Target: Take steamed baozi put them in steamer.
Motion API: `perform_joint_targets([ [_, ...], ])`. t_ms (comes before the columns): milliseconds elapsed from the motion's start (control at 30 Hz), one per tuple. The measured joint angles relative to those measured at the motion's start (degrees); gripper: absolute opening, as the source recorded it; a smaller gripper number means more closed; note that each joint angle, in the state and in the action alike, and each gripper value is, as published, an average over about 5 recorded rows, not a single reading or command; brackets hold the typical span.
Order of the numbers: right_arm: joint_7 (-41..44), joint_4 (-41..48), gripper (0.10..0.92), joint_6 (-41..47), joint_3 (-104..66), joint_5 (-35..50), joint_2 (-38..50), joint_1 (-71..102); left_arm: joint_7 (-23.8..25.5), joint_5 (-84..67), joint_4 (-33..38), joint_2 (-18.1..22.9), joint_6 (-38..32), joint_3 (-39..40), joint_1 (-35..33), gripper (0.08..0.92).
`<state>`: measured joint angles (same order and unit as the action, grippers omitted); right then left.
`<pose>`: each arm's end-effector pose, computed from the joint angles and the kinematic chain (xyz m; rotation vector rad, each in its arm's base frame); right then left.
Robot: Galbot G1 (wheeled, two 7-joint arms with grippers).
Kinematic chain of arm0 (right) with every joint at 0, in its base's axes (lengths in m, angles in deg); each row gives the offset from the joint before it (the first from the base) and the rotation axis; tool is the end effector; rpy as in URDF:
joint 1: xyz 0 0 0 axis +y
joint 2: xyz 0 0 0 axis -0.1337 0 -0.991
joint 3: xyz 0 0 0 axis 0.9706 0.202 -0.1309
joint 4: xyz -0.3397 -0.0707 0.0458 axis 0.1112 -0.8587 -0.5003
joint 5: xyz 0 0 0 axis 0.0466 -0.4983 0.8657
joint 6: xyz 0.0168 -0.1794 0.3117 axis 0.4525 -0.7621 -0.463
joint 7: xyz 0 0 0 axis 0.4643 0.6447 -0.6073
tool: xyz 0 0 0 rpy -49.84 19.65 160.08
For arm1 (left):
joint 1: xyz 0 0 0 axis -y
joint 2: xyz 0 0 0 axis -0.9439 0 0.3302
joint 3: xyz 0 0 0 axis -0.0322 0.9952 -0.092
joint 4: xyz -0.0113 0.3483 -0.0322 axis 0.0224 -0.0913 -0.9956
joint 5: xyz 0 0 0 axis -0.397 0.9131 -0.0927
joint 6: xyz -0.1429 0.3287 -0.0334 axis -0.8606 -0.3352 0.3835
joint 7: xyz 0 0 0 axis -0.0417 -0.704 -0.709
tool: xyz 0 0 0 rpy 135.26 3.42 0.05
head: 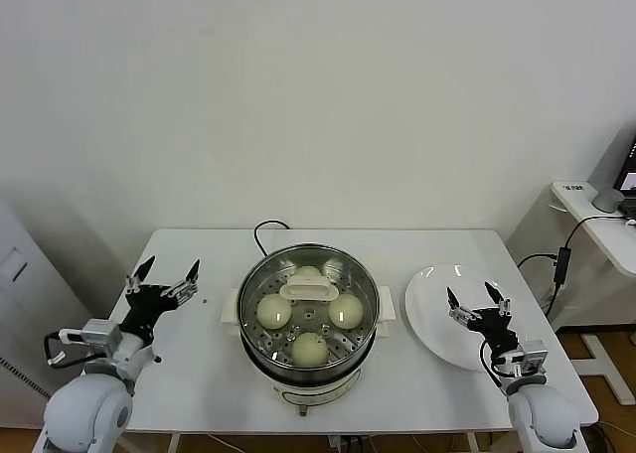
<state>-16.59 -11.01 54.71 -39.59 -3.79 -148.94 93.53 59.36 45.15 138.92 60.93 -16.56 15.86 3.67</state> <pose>0.2884 -0.1775 -0.3629 0.0832 -3.0336 0.0834 0.2641 0.0971 -0.2389 -0.1067 -3.0321 -0.0449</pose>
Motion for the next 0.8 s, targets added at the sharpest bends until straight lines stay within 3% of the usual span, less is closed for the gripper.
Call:
perform_joint_targets([
  [800,-2.35,-1.47,0.823,3.17,0.49,-0.63,-0.52,1.44,-1.11,-3.96,-8.54,0.06,-0.55,-0.98,-1.67,0.823],
])
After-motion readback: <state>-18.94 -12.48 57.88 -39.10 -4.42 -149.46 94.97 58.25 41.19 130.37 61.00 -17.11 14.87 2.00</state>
